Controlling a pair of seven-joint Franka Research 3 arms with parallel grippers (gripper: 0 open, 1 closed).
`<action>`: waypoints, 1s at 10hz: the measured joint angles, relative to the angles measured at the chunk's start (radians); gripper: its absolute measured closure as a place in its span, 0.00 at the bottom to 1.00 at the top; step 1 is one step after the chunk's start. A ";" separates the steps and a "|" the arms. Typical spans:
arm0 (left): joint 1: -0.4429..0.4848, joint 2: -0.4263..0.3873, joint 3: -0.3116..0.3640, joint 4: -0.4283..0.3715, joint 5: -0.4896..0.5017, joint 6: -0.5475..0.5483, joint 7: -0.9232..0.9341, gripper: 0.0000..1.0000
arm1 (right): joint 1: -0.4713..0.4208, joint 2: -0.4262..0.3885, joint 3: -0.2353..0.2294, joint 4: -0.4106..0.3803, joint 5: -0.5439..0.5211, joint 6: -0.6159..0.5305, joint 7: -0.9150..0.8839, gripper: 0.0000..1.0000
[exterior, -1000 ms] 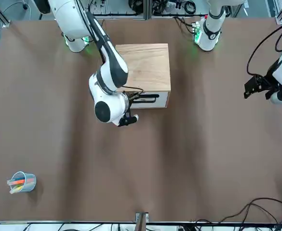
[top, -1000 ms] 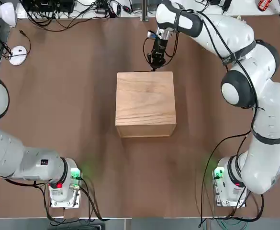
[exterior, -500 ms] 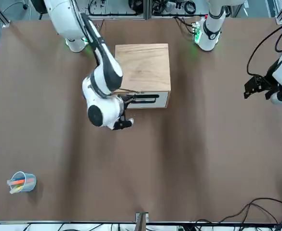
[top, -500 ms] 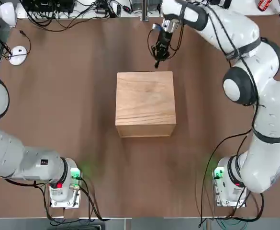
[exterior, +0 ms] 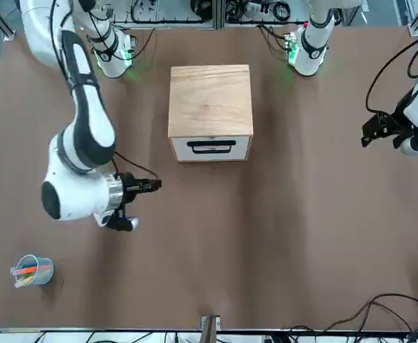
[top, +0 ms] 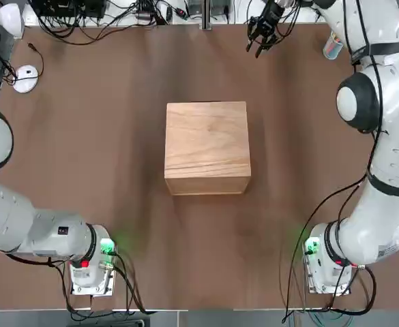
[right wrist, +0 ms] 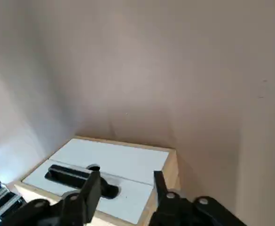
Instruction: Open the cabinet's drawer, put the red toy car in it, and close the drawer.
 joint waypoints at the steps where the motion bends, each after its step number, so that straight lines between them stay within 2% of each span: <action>1: 0.000 0.000 0.000 0.001 0.000 0.000 0.000 0.01 | -0.031 0.000 -0.001 0.001 -0.001 0.001 -0.001 0.29; 3: 0.000 0.000 0.000 0.002 0.000 0.001 0.000 0.01 | -0.101 -0.003 -0.009 0.012 -0.001 0.005 -0.002 0.01; 5: 0.000 0.000 0.000 0.003 0.000 0.001 0.000 0.01 | -0.190 -0.023 -0.014 0.026 -0.001 0.003 -0.002 0.00; 7: 0.000 0.000 0.000 0.004 0.000 0.001 -0.001 0.01 | -0.241 -0.048 -0.025 0.028 -0.029 0.000 -0.004 0.00; 8: 0.000 0.000 0.000 0.004 0.000 0.001 -0.001 0.01 | -0.244 -0.062 -0.037 0.032 -0.093 0.001 -0.004 0.00; 10: 0.000 0.000 0.001 0.006 0.000 0.001 -0.001 0.01 | -0.244 -0.112 -0.051 0.047 -0.315 0.001 -0.004 0.00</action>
